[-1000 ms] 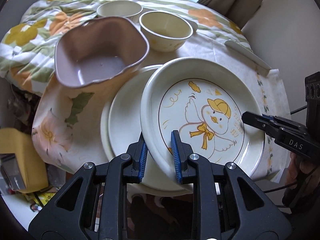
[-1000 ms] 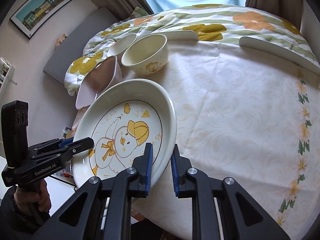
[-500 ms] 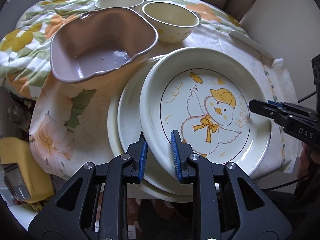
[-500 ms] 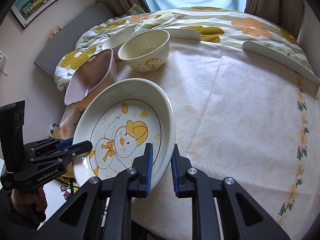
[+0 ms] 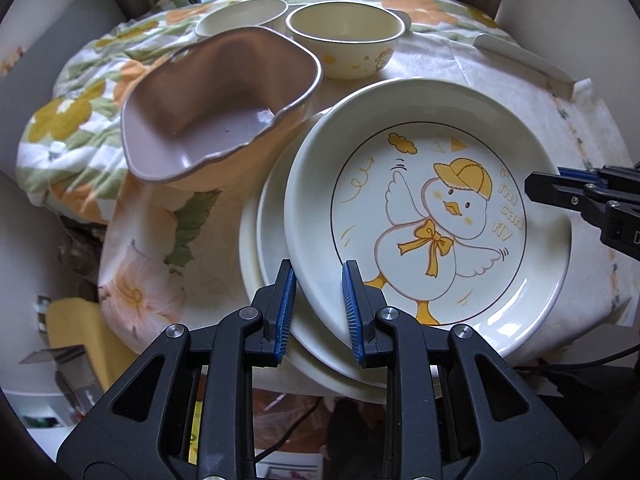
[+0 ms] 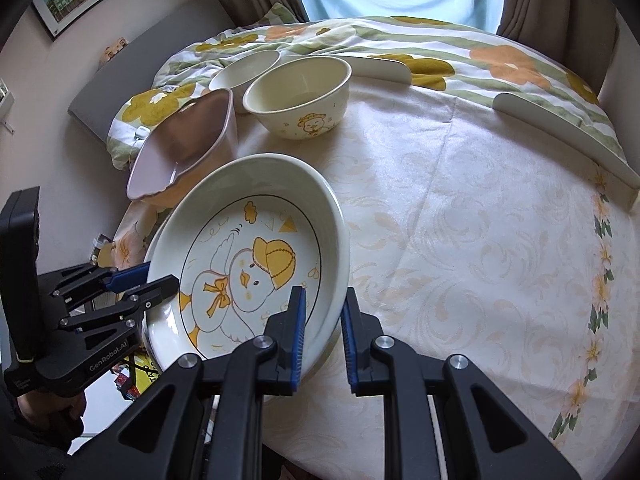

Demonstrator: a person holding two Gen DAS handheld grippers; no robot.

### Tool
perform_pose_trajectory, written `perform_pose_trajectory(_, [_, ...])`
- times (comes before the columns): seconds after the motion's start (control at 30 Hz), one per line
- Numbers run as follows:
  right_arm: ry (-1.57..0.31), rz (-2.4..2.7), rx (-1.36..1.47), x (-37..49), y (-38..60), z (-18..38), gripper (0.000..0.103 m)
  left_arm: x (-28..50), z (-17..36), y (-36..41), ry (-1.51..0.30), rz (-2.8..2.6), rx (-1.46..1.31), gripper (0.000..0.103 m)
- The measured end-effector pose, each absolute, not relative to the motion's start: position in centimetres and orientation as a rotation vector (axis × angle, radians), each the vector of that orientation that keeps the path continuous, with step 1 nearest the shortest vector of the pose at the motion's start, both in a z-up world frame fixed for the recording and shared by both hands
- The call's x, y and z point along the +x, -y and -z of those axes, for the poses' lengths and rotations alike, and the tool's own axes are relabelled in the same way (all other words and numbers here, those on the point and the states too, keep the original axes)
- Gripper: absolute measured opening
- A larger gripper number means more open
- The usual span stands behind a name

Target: Organize plates and bowls

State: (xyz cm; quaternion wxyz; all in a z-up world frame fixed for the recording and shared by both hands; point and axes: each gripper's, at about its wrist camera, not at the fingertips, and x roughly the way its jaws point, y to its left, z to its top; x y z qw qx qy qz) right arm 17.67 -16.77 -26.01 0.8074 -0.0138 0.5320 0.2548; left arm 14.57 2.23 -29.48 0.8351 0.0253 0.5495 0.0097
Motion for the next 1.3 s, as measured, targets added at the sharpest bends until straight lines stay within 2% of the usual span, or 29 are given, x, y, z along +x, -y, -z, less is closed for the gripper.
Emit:
perform_pose_trajectory(0.33, [-1.118,-0.544,-0.086,17.7,16.2,26.1,0.016,14.2,28.9,-1.3,-1.143,-0.057,0.15,0.02])
perform_pose_trajectory(1.3, [-1.127,-0.554,-0.101,17.4,15.7,27.1,0.016,13.4,27.9,-1.8,-1.131,-0.086,0.113,0.02])
